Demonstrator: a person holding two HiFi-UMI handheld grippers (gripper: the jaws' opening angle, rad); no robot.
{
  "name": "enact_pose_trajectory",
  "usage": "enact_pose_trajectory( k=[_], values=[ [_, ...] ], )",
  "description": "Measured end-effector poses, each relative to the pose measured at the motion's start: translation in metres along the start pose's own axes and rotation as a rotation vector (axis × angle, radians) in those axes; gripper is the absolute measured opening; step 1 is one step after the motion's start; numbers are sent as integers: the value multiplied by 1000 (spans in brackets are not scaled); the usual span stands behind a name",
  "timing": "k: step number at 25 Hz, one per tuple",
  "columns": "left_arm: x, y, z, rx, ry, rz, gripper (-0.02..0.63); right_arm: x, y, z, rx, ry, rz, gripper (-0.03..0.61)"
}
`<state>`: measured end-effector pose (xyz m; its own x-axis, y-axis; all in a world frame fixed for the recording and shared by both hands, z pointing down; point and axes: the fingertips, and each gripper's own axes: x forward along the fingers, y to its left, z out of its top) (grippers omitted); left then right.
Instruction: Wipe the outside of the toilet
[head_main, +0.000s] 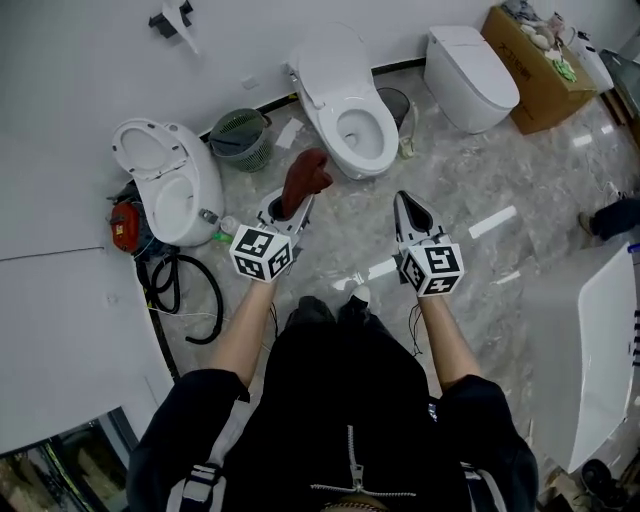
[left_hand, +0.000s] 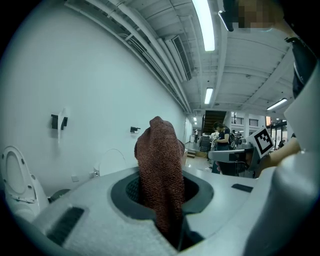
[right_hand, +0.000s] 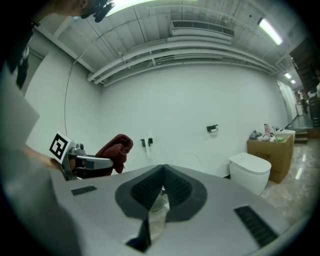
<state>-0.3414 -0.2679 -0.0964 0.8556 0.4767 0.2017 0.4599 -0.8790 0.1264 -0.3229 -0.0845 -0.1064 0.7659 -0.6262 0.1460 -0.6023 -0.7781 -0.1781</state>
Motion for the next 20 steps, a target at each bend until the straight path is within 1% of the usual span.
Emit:
enact_pose_trajectory(
  k=[4,10,15,20],
  values=[
    [7,18,1,-3,6,45,81,24,-3,0,2,7,48,3],
    [19,39,5,0,-1,75,81,56,-8,1,0,11,87,3],
    [38,58,3,-9,-6,79,81,80,-17,0,-9,18,92,3],
    [71,87,-3,-19,0,73,81,113,-36,-6,-13,37,83,3]
  ],
)
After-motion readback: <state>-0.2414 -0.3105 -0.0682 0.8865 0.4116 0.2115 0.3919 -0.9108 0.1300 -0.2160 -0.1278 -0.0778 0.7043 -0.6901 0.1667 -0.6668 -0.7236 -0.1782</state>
